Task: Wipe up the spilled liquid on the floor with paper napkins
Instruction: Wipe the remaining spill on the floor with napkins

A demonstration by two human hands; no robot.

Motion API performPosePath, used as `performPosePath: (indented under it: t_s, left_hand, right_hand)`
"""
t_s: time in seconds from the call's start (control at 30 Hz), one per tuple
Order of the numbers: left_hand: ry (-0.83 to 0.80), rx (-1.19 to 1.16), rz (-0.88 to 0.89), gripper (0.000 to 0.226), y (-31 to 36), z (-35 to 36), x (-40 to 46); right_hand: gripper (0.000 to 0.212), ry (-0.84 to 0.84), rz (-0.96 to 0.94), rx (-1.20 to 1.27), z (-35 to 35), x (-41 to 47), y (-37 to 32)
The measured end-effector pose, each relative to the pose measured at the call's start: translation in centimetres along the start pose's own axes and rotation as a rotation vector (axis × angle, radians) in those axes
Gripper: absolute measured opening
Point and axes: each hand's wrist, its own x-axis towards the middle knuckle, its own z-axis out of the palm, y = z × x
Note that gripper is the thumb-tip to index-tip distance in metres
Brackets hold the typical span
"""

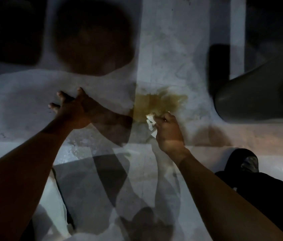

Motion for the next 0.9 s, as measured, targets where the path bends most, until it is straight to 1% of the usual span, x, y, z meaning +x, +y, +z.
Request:
performPosePath:
  t_s: [0.03,0.07,0.1,0.17,0.2,0.27,0.33,0.37,0.4,0.47,0.5,0.53,0.63,0.7,0.73,0.77,0.8,0.87,0.9]
  left_hand:
    - [0.021,0.066,0.055,0.101,0.1,0.7,-0.1]
    - [0.046,0.16,0.112,0.101,0.5,1.4,-0.7]
    - [0.068,0.243,0.155,0.099,1.0,2.2,-1.1]
    - [0.044,0.267,0.171,0.092,3.0,3.4,-2.4]
    - [0.018,0.246,0.183,0.089,4.2,4.1,-2.9]
    - [-0.036,0.254,0.201,0.087,5.5,5.3,-3.2]
    - [-0.095,0.305,0.205,0.087,5.5,5.8,-2.8]
    - [-0.131,0.291,0.202,0.088,5.2,5.8,-2.6]
    - [-0.165,0.286,0.196,0.089,5.1,5.5,-2.6]
    - [-0.195,0.281,0.219,0.089,4.9,4.7,-2.4]
    - [-0.209,0.276,0.221,0.088,4.7,4.4,-2.4]
    - [-0.214,0.27,0.223,0.086,4.9,4.2,-2.4]
    - [-0.172,0.282,0.251,0.081,4.9,4.3,-2.3]
    - [-0.22,0.271,0.257,0.086,4.6,4.2,-2.1]
    - [-0.242,0.276,0.259,0.091,4.5,3.9,-1.8]
    - [-0.256,0.29,0.263,0.095,4.5,3.7,-1.7]
    - [-0.263,0.308,0.265,0.097,4.6,3.5,-1.6]
    - [-0.268,0.346,0.257,0.097,4.8,3.4,-1.6]
    - [-0.273,0.361,0.255,0.097,4.9,3.5,-1.7]
  right_hand:
    - [0.05,0.017,-0.011,0.01,-0.8,0.1,0.4]
    - [0.052,0.061,0.008,0.035,-1.6,0.4,0.9]
    - [0.049,0.144,0.031,0.061,-2.3,0.9,1.4]
    - [0.048,0.277,0.035,0.075,-3.5,2.1,1.9]
    - [0.049,0.292,-0.002,0.059,-3.9,2.7,1.8]
    - [0.043,0.229,-0.143,0.05,-3.7,3.9,1.0]
    - [0.037,0.073,-0.263,0.06,-2.5,4.2,-0.8]
    - [0.037,0.023,-0.303,0.035,-1.7,4.0,-1.3]
    - [0.039,0.011,-0.305,0.034,-1.0,3.6,-1.7]
    - [0.048,0.082,-0.274,0.052,-0.6,3.2,-1.6]
    - [0.049,0.117,-0.279,0.051,-0.6,3.4,-1.8]
    - [0.045,0.135,-0.285,0.04,-1.0,3.7,-2.1]
    - [0.027,0.104,-0.298,0.029,-1.4,4.9,-4.5]
    - [0.014,0.027,-0.299,0.102,-0.6,5.1,-5.6]
    - [0.015,-0.037,-0.33,0.107,-0.3,4.9,-5.9]
    - [0.022,-0.066,-0.369,0.091,0.2,4.7,-5.7]
    - [0.027,-0.08,-0.368,0.102,0.5,4.6,-5.5]
    - [0.026,-0.055,-0.334,0.12,-0.3,4.8,-5.6]
    - [0.023,-0.01,-0.313,0.135,-0.4,4.9,-5.4]
